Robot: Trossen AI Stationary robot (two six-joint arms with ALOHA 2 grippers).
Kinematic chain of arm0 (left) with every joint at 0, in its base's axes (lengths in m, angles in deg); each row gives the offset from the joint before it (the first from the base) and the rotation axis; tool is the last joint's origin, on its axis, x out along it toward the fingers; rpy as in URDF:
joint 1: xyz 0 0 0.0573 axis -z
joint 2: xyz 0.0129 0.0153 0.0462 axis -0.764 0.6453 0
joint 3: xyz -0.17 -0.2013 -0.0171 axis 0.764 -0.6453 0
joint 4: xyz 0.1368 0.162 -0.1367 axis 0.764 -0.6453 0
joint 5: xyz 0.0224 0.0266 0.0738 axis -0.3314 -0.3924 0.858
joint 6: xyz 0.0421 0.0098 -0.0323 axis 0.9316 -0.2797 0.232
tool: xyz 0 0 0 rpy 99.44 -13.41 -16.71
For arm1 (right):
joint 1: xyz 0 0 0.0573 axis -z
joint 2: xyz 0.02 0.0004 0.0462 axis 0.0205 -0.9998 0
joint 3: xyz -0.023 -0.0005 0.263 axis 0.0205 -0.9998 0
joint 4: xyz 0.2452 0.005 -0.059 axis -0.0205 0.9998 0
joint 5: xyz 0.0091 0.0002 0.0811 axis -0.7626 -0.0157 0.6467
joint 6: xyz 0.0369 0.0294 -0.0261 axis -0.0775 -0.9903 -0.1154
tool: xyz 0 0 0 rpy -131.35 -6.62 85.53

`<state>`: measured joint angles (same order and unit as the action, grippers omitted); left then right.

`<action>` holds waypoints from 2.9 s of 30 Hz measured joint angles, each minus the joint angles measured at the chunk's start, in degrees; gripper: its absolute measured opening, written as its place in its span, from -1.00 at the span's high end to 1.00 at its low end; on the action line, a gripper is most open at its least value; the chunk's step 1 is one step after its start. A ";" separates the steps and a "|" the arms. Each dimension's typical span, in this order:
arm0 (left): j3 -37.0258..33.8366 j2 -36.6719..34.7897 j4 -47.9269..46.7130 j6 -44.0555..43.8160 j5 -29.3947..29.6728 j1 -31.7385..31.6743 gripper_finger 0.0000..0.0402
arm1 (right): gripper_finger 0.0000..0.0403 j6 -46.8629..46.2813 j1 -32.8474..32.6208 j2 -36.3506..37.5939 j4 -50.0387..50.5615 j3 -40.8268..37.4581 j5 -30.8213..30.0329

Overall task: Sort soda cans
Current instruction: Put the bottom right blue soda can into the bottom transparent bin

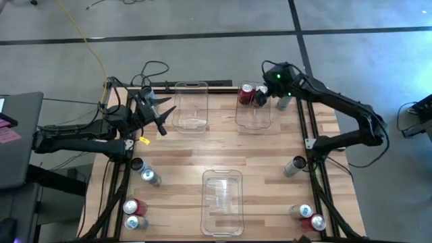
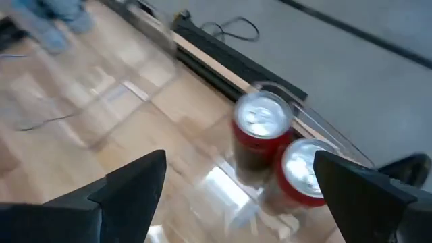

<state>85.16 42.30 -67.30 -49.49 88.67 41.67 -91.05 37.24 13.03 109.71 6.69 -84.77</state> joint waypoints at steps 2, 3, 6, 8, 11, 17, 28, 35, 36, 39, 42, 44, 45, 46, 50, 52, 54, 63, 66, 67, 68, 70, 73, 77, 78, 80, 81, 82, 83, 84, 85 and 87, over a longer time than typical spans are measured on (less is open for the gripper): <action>0.00 -0.02 0.04 -1.01 0.00 0.00 0.18 | -0.94 -0.18 -3.39 1.10 -1.19 -0.69 -2.02; 0.00 -0.02 0.04 -1.24 0.00 0.00 0.18 | -0.94 -0.34 -5.15 1.78 -2.42 -1.61 -3.07; 0.00 -0.02 -0.12 -1.42 0.00 0.00 0.18 | -0.94 -1.39 -9.27 3.60 -5.41 -4.75 -4.57; 0.00 -0.02 -0.15 -1.63 0.00 0.00 0.18 | -0.94 -2.47 -11.34 4.62 -6.43 -6.68 -5.20; 0.00 -0.02 -0.16 -2.25 -0.02 0.00 0.18 | -0.94 -4.42 -14.27 5.92 -6.49 -9.55 -5.70; 0.00 -0.02 -0.16 -4.83 -0.02 -0.27 0.18 | -0.94 -8.40 -20.83 8.46 -9.33 -13.77 -5.99; 0.00 0.02 -0.16 -3.81 -0.05 -0.48 0.18 | -0.94 -6.49 -34.92 10.21 -23.75 -16.91 -13.58; 0.00 0.08 -1.52 -5.49 -4.34 -0.48 0.18 | -0.94 -4.94 -40.09 10.19 -22.99 -16.89 -16.91; 0.00 0.22 -1.54 -6.12 -4.52 -0.48 0.18 | -0.94 -4.36 -41.01 10.19 -21.81 -16.89 -16.91; 0.00 0.84 -1.65 -6.96 -4.50 -0.48 0.18 | -0.94 -5.79 -42.88 10.64 -16.09 -16.89 -16.89; 0.00 1.67 -1.45 -6.07 -4.48 -0.48 0.18 | -0.94 -12.27 -43.68 11.77 -7.02 -16.05 -16.93; 0.00 2.51 -0.79 -5.15 -4.46 -0.48 0.18 | -0.94 -17.31 -43.99 12.30 -0.43 -15.18 -17.01; 0.00 2.95 0.10 -5.06 -4.46 -0.48 0.18 | -0.94 -19.44 -44.17 12.56 1.96 -14.76 -17.01; 0.00 3.29 0.78 -4.99 -4.46 -0.48 0.18 | -0.94 -21.22 -44.46 12.79 3.77 -14.38 -17.02; 0.00 4.97 4.40 -4.56 -4.43 -0.48 0.18 | -0.94 -24.47 -45.78 12.89 7.05 -13.18 -16.78; 0.00 5.84 5.69 -4.51 -4.42 -0.48 0.18 | -0.94 -25.08 -46.65 12.77 7.66 -12.63 -16.35; 0.00 6.70 6.41 -3.79 -4.42 -0.48 0.18 | -0.94 -25.41 -47.50 12.72 8.51 -11.88 -15.11; 0.00 9.31 9.46 -1.84 -4.39 -0.48 0.18 | -0.94 -29.47 -50.12 12.70 16.98 -4.84 4.38; 0.00 9.31 9.61 -2.59 -4.37 -0.48 0.18 | -0.94 -34.09 -52.74 12.70 18.90 -3.55 11.40; 0.00 9.28 9.60 -2.63 -4.37 -0.48 0.18 | -0.94 -36.34 -53.83 12.70 19.61 -3.24 13.09; 0.00 9.23 9.64 -2.65 -4.37 -0.48 0.18 | -0.94 -38.98 -55.01 12.70 20.28 -3.06 14.46; 0.00 9.16 10.22 -2.77 -4.37 -0.48 0.18 | -0.94 -45.54 -57.94 12.70 21.83 -2.79 16.99; 0.00 9.14 10.48 -2.41 -4.35 -0.48 0.18 | -0.94 -57.54 -63.90 12.70 23.80 -2.68 19.49; 0.00 8.97 10.72 -0.89 -4.24 -0.48 0.18 | -0.94 -72.83 -72.53 12.70 23.83 -2.68 20.45; 0.00 8.96 11.09 -0.62 -4.24 -0.48 0.18 | -0.94 -76.18 -74.43 12.70 23.87 -2.68 20.48; 0.00 8.98 11.82 -0.04 -4.24 -0.48 0.18 | -0.94 -81.74 -78.26 12.70 23.91 -2.68 20.34; 0.00 8.98 12.26 0.24 -4.22 -0.48 0.18 | -0.94 -84.17 -79.88 12.70 23.98 -2.68 19.72; 0.00 8.98 12.87 0.56 -4.24 -0.48 0.18 | -0.94 -86.44 -81.51 12.62 24.16 -2.68 18.59; 0.00 8.98 13.39 0.91 -4.22 -0.48 0.18 | -0.94 -88.50 -82.87 12.44 24.40 -2.68 17.08; 0.00 8.96 13.74 1.37 -4.22 -0.48 0.18 | -0.94 -90.16 -84.08 12.16 24.69 -2.68 15.37; 0.00 8.96 13.86 1.93 -4.22 -0.48 0.18 | -0.94 -91.38 -85.03 11.78 25.11 -2.68 13.67; 0.00 8.98 13.83 3.39 -4.22 -0.48 0.18 | -0.94 -93.33 -86.33 10.74 26.59 -2.68 11.59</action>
<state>85.16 51.28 -53.47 -46.09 84.45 41.19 -184.39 -49.09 23.77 136.30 4.01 -73.18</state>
